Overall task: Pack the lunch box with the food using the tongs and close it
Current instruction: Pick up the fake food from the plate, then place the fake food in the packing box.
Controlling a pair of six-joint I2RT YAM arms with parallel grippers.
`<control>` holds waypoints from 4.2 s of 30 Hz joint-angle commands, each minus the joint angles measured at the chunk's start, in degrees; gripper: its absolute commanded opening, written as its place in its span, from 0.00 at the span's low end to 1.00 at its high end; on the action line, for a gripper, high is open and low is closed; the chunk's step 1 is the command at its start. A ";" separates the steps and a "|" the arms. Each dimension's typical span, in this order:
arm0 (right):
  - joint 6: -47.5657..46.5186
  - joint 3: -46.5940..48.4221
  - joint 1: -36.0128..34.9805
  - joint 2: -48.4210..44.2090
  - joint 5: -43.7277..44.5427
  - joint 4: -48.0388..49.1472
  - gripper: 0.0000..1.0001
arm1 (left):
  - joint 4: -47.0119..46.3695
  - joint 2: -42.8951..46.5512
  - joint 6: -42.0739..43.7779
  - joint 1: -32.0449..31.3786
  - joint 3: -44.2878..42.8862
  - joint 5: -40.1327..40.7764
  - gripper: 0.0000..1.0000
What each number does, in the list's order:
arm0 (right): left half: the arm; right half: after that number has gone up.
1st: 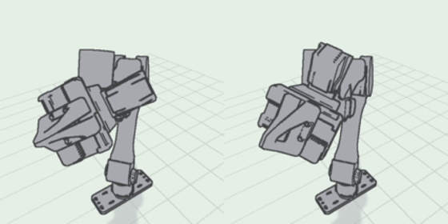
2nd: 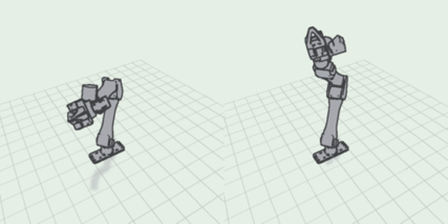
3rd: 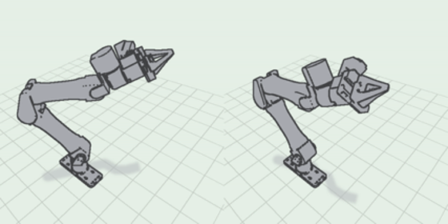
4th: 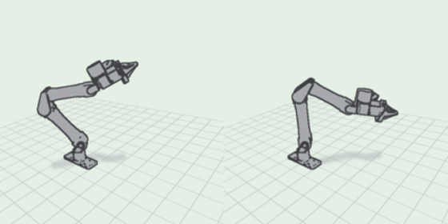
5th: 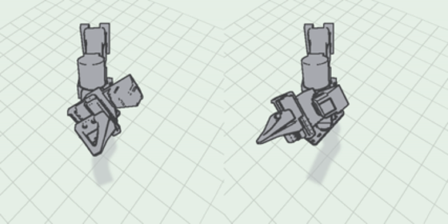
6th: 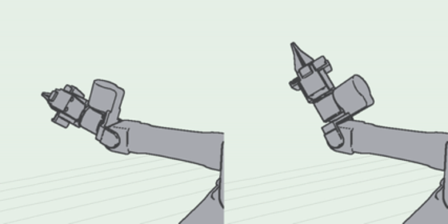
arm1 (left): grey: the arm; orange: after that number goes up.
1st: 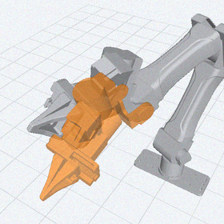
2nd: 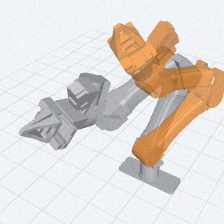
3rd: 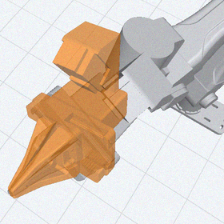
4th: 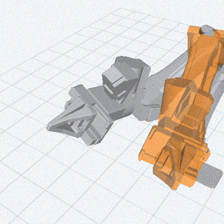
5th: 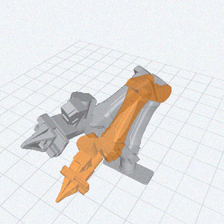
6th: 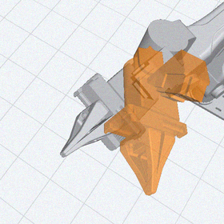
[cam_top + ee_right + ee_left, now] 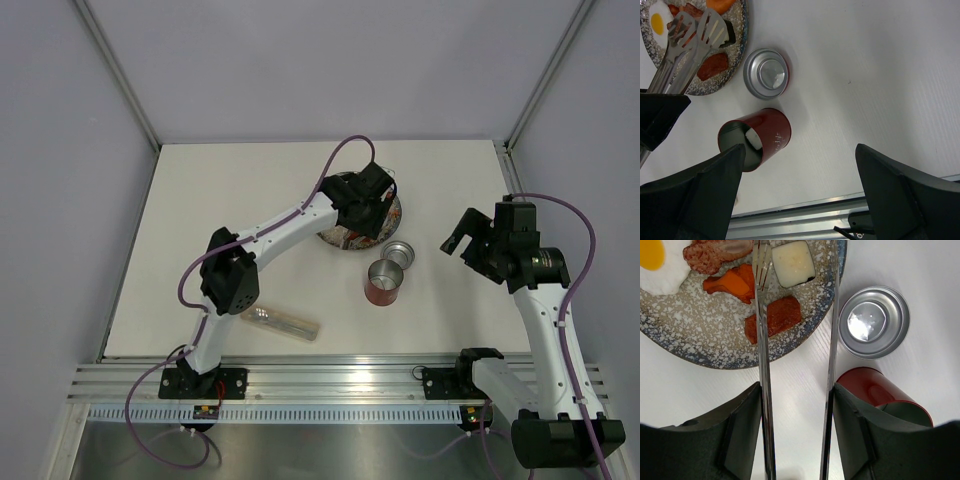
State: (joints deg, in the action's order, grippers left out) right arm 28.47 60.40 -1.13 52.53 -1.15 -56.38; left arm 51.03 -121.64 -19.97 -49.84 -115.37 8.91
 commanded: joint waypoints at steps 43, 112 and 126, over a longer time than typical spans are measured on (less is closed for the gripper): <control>0.10 -0.46 -0.19 -1.12 -0.79 1.36 1.00 | 1.27 -2.63 0.19 -1.92 -0.64 4.10 0.54; -1.05 -1.51 -0.19 -0.59 -1.58 3.03 0.99 | 3.38 30.06 -0.25 -17.04 23.53 -2.75 0.39; -0.87 -1.34 -0.19 -1.38 -1.40 2.24 0.99 | 3.38 30.33 -0.16 -17.04 22.21 -2.67 0.49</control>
State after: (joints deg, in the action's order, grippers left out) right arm 28.42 58.83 -1.13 52.23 -2.55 -54.74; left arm 56.51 -92.03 -19.97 -66.63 -91.26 6.46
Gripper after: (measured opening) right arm 0.993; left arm 0.493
